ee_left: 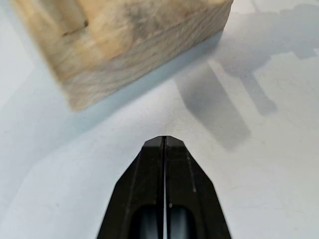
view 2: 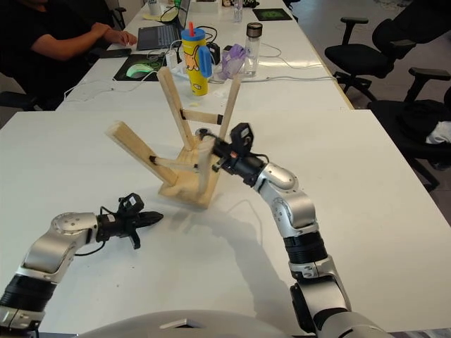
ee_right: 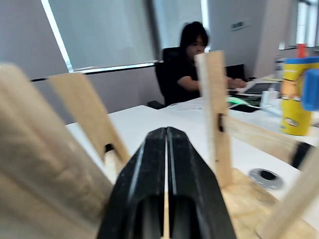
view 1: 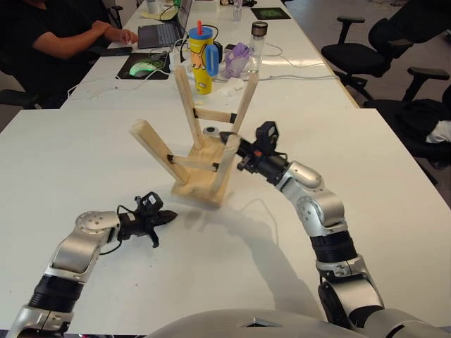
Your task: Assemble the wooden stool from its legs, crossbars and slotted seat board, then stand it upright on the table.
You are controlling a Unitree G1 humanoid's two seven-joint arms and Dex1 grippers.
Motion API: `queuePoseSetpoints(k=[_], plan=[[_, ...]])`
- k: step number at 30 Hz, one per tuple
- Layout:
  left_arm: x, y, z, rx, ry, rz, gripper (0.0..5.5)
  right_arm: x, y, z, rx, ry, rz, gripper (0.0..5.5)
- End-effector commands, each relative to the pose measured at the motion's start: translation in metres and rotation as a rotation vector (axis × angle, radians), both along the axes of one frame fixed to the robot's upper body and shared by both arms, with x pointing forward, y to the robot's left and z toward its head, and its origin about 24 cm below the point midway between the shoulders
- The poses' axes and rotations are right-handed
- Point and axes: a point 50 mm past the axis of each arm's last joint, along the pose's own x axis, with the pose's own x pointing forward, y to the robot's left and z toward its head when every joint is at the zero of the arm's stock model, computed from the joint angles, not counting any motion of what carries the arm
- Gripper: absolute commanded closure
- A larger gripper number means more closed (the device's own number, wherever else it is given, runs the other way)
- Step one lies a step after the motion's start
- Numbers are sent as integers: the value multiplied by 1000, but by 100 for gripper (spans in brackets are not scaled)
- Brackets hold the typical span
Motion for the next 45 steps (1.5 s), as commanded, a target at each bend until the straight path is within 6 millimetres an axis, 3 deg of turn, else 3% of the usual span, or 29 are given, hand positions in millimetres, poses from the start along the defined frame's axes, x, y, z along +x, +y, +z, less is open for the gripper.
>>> queuePoseSetpoints(k=[1,6,11,16,19,23,25,28,31,34,38,42,45], plan=[[7,7,-27,144,40,61,550,-21,25,-4,-23,-7,197,547],[18,-9,-36,149,-30,103,550,-25,43,-20,-65,53,116,547],[27,-27,-35,121,-127,189,550,-35,29,-37,-72,196,-106,547],[24,-24,-35,126,-215,306,550,-74,-13,-45,-140,310,-152,547],[14,-15,-29,133,-266,396,550,-102,-29,-50,-175,377,-77,547],[-8,-6,-20,163,-313,484,550,-122,-64,-81,-297,543,-161,547],[-22,-4,-21,179,-302,494,550,-122,-84,-92,-337,563,-304,547],[-38,-7,-28,189,-247,461,550,-107,-121,-99,-479,451,-649,547],[-40,-16,-34,193,-227,416,550,-102,-141,-110,-589,397,-826,547],[-35,-22,-38,204,-237,369,550,-93,-135,-119,-587,393,-817,547],[-33,-37,-42,212,-222,259,550,-85,-103,-120,-512,381,-697,547],[-47,-52,-45,174,-115,133,550,-85,-77,-117,-502,338,-582,547],[-44,-66,-30,75,-135,88,550,-88,-62,-110,-436,334,-513,547]])
